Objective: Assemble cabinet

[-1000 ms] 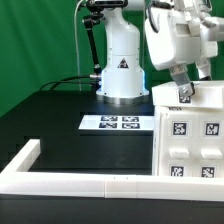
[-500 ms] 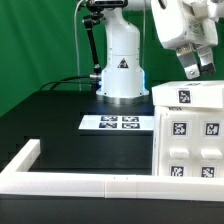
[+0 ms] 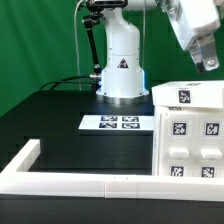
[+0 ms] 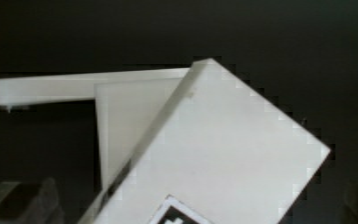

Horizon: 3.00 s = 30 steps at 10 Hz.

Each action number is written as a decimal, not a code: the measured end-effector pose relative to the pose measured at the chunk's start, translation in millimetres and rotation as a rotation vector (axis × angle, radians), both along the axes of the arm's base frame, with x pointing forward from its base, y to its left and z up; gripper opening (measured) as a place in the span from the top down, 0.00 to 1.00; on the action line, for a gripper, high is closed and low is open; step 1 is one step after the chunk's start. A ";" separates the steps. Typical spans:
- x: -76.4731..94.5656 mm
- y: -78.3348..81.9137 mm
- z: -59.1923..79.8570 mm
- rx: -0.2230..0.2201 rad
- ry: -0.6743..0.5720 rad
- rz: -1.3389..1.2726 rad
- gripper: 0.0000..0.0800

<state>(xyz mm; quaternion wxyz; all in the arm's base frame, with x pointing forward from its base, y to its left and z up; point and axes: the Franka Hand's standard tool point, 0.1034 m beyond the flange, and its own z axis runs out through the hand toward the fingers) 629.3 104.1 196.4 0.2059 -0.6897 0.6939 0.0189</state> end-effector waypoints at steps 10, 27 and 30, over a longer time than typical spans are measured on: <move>0.1 -6.7 -6.4 -0.345 -0.325 1.081 0.00; -4.6 -16.1 -40.4 -0.533 -0.487 2.002 0.04; -4.7 -17.6 -41.0 -0.533 -0.485 1.998 0.30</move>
Offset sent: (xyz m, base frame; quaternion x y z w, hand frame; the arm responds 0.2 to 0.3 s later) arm 0.0000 0.0000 0.0000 0.0000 0.0000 -0.1938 0.9810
